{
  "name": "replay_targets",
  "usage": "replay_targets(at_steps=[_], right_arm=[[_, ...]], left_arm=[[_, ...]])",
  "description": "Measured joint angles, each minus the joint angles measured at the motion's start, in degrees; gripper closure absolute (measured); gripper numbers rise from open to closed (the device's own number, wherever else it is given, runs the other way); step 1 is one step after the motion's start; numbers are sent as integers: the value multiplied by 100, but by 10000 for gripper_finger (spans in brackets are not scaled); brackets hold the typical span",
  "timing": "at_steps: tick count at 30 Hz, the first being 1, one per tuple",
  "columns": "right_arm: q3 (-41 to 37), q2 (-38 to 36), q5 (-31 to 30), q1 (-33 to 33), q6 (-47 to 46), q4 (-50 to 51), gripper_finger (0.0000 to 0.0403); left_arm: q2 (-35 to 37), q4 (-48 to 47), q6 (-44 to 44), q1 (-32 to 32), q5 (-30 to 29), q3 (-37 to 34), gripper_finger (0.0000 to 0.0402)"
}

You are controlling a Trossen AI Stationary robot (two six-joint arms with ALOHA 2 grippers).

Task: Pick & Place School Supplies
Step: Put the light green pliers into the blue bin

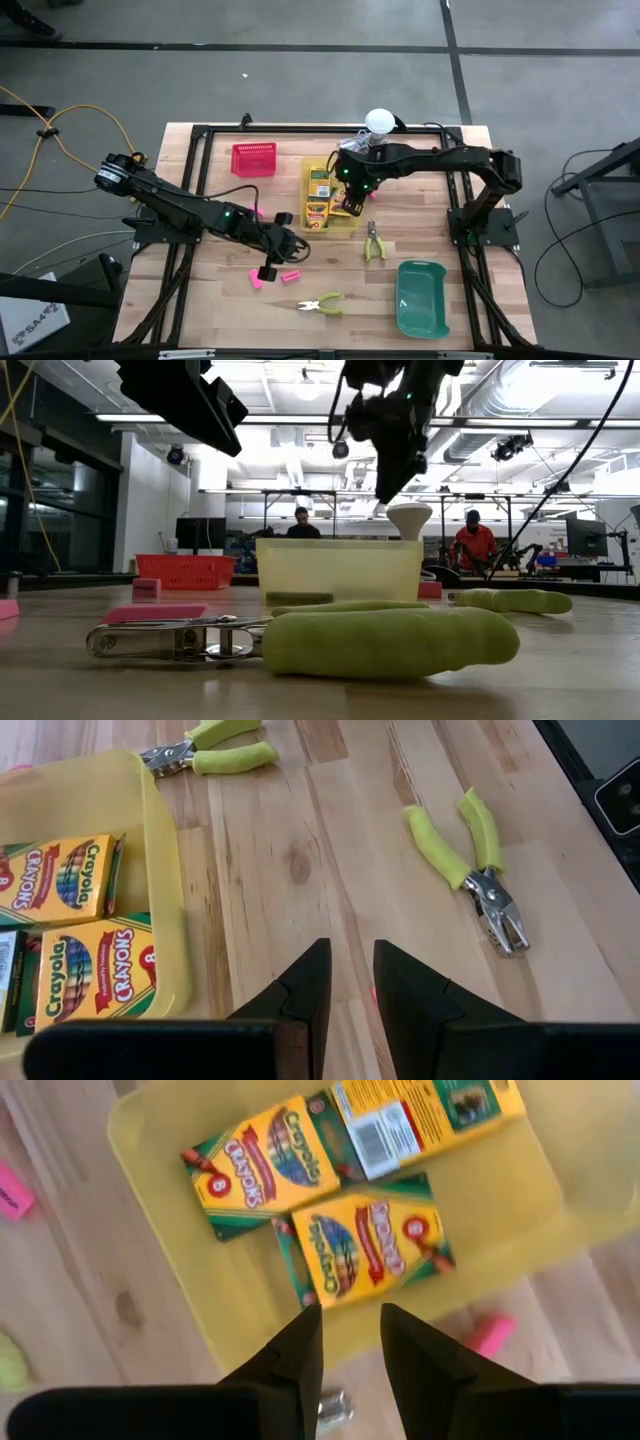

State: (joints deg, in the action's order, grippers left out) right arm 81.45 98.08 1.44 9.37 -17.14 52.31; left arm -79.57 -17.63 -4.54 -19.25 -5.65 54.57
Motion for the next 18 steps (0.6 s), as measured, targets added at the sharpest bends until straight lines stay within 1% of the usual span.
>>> replay_targets(at_steps=[6,13,18], right_arm=[[-4,-291,-1,-242,-831,700,310],[-7,-295,-2,-704,-1984,1382,310],[-7,-295,-360,-1230,-2765,1378,310]], left_arm=[[0,-6,-5,0,0,0,327],[0,-28,-28,0,0,0,327],[0,-42,-31,0,0,0,327]])
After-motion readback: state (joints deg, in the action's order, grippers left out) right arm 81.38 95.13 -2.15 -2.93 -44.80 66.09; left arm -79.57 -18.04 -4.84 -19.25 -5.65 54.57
